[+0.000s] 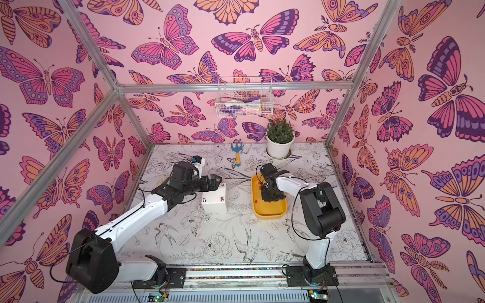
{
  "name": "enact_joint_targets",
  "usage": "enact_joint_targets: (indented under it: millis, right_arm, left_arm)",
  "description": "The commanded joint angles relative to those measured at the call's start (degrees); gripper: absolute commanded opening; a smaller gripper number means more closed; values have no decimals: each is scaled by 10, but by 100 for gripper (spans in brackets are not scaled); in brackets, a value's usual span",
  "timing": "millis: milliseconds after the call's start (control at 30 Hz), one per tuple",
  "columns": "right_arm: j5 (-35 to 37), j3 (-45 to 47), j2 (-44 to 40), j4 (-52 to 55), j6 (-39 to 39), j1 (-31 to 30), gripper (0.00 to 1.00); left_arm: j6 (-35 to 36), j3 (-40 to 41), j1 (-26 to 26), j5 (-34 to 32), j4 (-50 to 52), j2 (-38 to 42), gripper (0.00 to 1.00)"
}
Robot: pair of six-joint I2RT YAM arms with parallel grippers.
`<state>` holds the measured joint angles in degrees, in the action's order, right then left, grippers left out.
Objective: Cover the protruding screws with screw protection sleeves
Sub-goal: Pick up the screw protection sleeve from the storage box.
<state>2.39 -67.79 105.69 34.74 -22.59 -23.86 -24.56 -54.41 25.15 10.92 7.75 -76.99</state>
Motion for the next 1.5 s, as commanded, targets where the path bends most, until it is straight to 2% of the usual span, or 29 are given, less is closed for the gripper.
enact_joint_targets:
  millis: [0,867,1467]
  right_arm:
    - [-7,7,3,0,-8,2,20]
    - [-8,-1,3,1,-1,2,10]
    - [2,-37,-12,23,13,2,10]
  left_arm:
    - [0,4,-1,1,4,6,99]
    - [0,5,-1,1,5,11,99]
    - [17,-32,24,-18,41,0,100]
